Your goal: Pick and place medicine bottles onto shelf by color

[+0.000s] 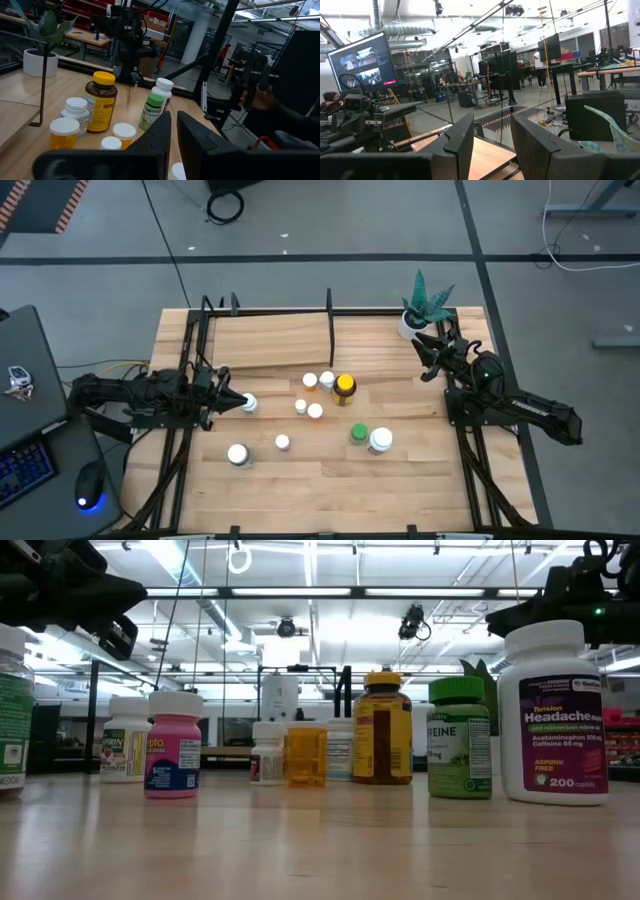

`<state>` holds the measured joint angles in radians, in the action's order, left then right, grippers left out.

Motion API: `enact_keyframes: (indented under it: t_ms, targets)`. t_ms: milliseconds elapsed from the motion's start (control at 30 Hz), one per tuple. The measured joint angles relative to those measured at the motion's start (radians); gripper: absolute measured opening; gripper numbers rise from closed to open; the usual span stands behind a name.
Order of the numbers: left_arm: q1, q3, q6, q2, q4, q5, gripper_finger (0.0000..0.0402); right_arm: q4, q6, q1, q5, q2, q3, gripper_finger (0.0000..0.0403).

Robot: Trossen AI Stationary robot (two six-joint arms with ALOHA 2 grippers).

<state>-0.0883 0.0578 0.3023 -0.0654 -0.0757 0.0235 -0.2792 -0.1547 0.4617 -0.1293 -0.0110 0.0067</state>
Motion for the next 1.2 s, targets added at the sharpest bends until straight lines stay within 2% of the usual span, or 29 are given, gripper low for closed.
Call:
enact_keyframes:
  t_ms: [267, 500, 667, 767, 967, 1200]
  targets:
    - [0.0, 0.0, 0.0, 0.0, 0.0, 0.0, 0.003, -0.19, 0.013, 0.001, -0.149, 0.0, 0.0, 0.0137]
    - [0.0, 0.0, 0.0, 0.0, 0.0, 0.0, 0.0033, -0.325, 0.087, 0.001, -0.027, -0.001, 0.0, 0.0137]
    - [0.0, 0.0, 0.0, 0.0, 0.0, 0.0, 0.0039, -0.352, -0.043, 0.001, -0.007, -0.035, 0.0, 0.0137]
    - [0.0, 0.0, 0.0, 0.0, 0.0, 0.0, 0.0036, -0.387, -0.06, 0.002, -0.007, -0.071, 0.002, 0.0137]
    - [0.0, 0.0, 0.0, 0.0, 0.0, 0.0, 0.0028, -0.332, -0.042, 0.002, 0.006, -0.167, 0.094, 0.0137]
    - [0.0, 0.0, 0.0, 0.0, 0.0, 0.0, 0.0035, -0.123, -0.023, 0.002, 0.025, -0.318, 0.226, 0.0137]
